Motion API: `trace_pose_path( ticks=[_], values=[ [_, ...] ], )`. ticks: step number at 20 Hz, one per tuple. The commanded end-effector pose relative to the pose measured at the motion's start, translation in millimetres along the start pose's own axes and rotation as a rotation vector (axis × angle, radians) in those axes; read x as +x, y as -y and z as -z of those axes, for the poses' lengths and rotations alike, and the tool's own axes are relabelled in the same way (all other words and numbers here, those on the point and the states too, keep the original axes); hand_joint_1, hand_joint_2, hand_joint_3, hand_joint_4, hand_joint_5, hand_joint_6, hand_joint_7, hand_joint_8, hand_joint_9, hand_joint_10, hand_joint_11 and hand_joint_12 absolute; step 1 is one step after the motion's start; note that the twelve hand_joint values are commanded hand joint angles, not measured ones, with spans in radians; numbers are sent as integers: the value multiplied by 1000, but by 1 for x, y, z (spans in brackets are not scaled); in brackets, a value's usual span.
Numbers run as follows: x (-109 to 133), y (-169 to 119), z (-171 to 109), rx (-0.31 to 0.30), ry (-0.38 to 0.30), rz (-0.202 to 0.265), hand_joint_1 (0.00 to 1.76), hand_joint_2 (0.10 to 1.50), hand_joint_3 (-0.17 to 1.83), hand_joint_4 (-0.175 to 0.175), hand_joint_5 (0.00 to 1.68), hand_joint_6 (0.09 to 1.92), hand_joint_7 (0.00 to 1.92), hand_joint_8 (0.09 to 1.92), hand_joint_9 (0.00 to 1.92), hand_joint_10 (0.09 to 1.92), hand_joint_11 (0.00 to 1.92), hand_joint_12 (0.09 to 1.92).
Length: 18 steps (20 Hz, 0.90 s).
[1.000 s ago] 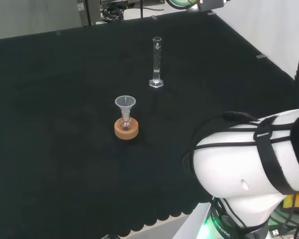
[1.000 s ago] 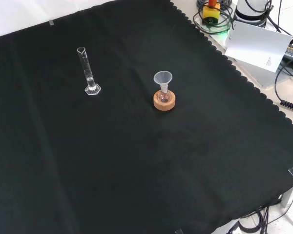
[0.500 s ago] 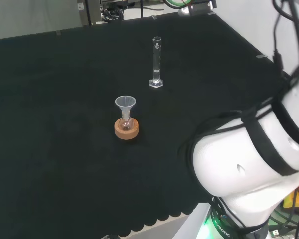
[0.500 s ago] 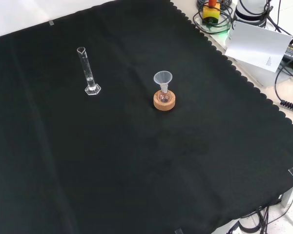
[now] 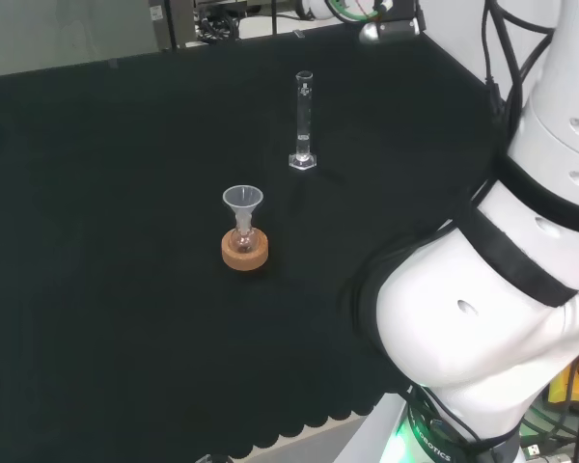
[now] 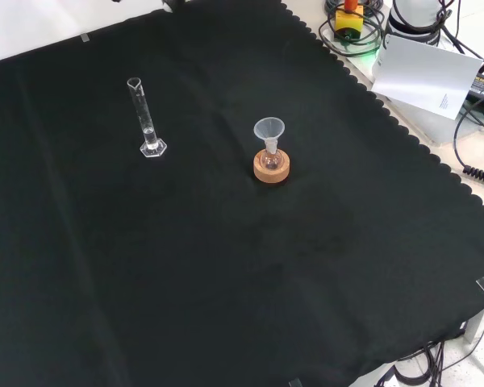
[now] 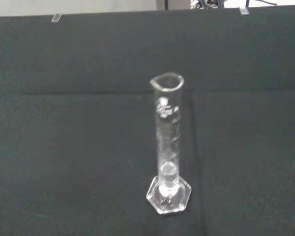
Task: Pick up the graduated cylinder.
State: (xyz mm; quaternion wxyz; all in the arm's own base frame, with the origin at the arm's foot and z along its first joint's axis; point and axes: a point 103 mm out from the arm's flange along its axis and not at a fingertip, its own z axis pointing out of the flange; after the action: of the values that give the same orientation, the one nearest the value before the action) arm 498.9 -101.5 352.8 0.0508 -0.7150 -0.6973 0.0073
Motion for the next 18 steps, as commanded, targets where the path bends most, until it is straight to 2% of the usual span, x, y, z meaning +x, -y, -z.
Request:
trace_pose_path(
  ticks=[1, 8, 11, 18],
  values=[
    [-37, -84, -43, -118, -161, 88, 350, 1118, 276, -57, 277, 87, 72, 603, 235, 732, 54, 1413],
    [-55, -80, -82, -114, -259, 111, 466, 1039, 248, -57, 291, 87, 105, 637, 281, 731, 73, 1406],
    [-59, -79, -93, -135, -289, 120, 504, 1011, 247, -57, 301, 87, 146, 659, 326, 722, 96, 1396],
    [-65, -80, -122, -150, -401, 174, 547, 975, 252, -54, 322, 87, 164, 669, 361, 694, 143, 1382]
  ],
)
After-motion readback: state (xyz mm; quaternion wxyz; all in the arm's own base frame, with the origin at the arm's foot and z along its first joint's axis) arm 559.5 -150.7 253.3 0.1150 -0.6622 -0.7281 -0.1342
